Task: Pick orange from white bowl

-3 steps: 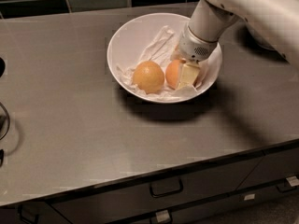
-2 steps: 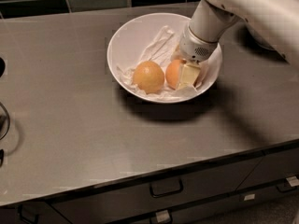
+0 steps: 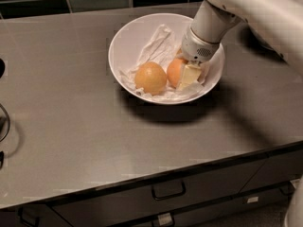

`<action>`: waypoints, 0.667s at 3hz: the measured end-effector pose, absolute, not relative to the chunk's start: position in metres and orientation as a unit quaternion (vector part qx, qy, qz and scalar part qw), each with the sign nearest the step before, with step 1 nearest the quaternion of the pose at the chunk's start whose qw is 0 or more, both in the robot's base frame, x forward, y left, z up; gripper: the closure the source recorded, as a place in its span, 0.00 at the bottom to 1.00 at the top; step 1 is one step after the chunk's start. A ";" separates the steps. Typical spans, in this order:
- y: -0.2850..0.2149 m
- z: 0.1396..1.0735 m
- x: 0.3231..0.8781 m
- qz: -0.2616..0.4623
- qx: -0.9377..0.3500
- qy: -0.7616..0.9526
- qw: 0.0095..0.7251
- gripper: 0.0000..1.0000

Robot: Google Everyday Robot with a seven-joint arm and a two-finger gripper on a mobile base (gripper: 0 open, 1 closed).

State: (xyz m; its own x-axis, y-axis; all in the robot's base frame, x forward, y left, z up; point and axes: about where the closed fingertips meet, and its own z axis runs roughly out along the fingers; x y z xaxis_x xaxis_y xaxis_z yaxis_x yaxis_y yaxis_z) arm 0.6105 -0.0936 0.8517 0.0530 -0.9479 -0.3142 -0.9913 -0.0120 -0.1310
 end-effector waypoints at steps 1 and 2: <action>-0.094 0.852 0.610 0.068 -0.708 0.685 0.159 0.86; -0.093 0.852 0.610 0.069 -0.708 0.685 0.160 1.00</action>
Offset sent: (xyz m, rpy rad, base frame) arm -0.0019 -0.0007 0.0077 0.0105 -0.0081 -0.0059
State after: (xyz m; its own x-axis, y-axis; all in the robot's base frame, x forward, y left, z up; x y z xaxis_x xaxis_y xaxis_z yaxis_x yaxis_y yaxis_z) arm 0.6104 -0.0933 0.8524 0.0530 -0.9474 -0.3158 -0.9912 -0.0114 -0.1321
